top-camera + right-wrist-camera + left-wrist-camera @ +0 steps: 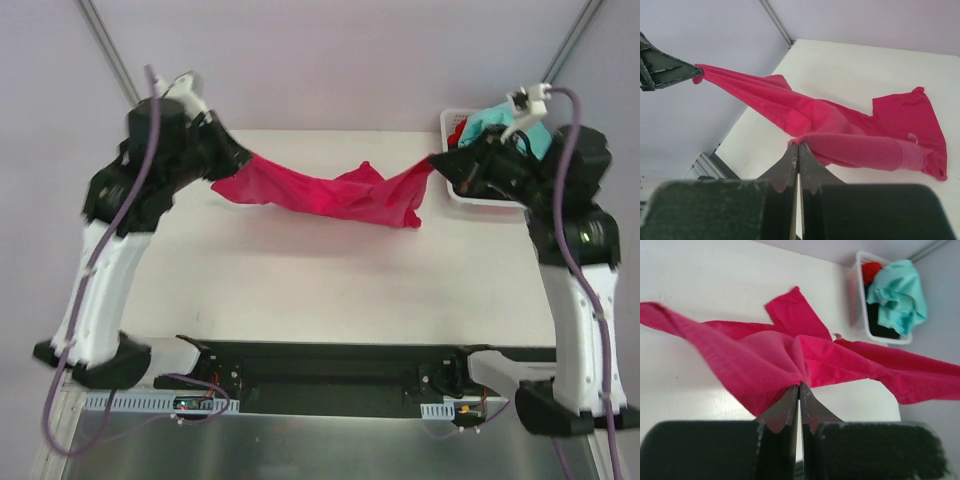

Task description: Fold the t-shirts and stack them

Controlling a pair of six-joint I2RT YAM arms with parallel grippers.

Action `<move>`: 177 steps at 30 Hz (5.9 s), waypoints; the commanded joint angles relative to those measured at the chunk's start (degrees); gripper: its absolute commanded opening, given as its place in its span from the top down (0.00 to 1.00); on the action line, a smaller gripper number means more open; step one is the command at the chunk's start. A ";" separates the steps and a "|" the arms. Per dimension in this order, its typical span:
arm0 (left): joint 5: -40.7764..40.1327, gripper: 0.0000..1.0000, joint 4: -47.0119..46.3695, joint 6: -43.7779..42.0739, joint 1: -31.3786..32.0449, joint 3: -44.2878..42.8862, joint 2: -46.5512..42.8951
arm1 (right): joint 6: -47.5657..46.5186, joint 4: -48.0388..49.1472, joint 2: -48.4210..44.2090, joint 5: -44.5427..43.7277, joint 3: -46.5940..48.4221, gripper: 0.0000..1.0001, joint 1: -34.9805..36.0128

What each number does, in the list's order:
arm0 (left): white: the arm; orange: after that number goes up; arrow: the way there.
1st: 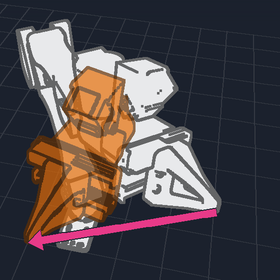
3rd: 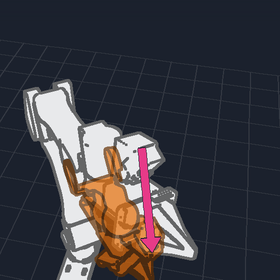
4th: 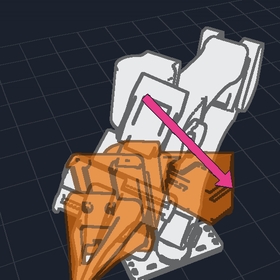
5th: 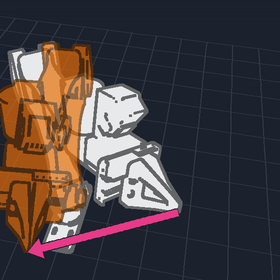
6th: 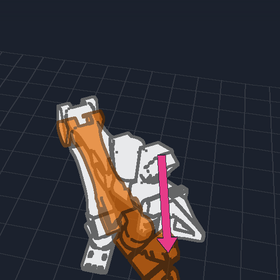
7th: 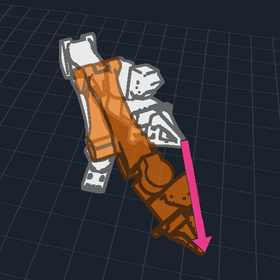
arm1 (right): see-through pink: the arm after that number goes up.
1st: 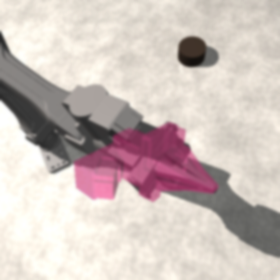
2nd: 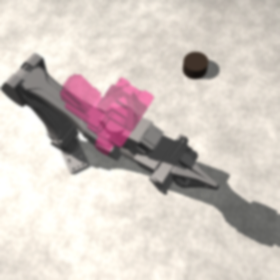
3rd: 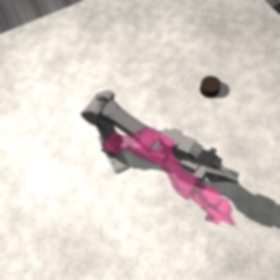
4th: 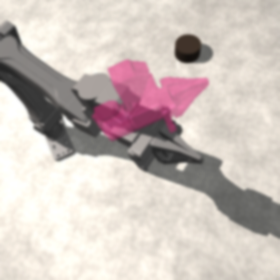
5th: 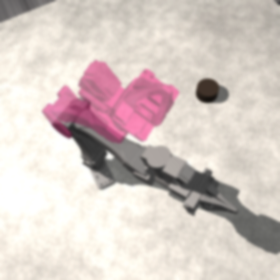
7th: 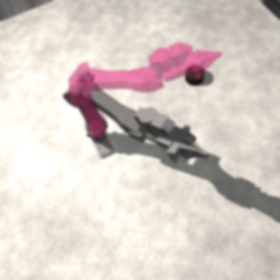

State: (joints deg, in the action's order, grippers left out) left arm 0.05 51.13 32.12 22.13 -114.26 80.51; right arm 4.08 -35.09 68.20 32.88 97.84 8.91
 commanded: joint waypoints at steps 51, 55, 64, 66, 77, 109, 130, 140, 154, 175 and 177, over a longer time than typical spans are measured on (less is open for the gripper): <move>12.51 1.00 -41.30 -0.21 -17.21 -7.99 7.56 | 4.45 32.81 20.05 12.11 20.02 0.99 -7.76; 13.39 1.00 -38.58 0.93 -17.21 -0.72 0.98 | 4.54 29.91 13.30 11.33 14.42 0.99 -7.76; 12.61 1.00 -24.17 -4.43 -17.12 19.16 -22.93 | -3.37 12.34 -10.27 5.37 1.47 0.99 -6.62; 11.72 1.00 -19.79 -6.09 -17.21 15.32 -24.87 | -3.81 8.23 -12.22 5.35 4.09 0.99 -6.62; 11.90 1.00 -18.00 -6.54 -17.12 -9.30 -14.25 | -5.20 7.49 -4.06 4.47 26.41 0.99 -6.62; 8.38 1.00 -29.78 -6.10 -17.21 -20.77 7.66 | 9.00 34.46 18.64 8.07 35.22 0.99 -17.08; 6.01 1.00 -26.62 -7.68 -17.21 23.22 -29.18 | 16.66 38.78 10.28 6.93 38.30 0.99 -17.26; 5.92 1.00 -21.25 -10.94 -17.21 -1.22 -13.30 | 14.03 37.20 7.82 8.07 32.68 0.99 -17.26; 6.10 1.00 -21.52 -11.29 -17.21 -8.26 -3.34 | 13.42 37.11 16.26 8.07 38.47 0.99 -17.26; 3.72 1.00 -18.27 -13.13 -17.21 -10.11 -7.82 | 11.48 35.36 11.52 8.42 34.26 0.99 -17.34; 3.90 1.00 -17.48 -13.22 -17.21 -10.63 -8.26 | 11.48 35.35 10.03 8.25 33.29 0.99 -17.34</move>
State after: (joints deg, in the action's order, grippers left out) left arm 4.34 33.58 19.88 4.89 -122.65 74.39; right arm 16.21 -2.90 82.50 41.39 131.63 -7.90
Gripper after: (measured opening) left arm 0.006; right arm 0.015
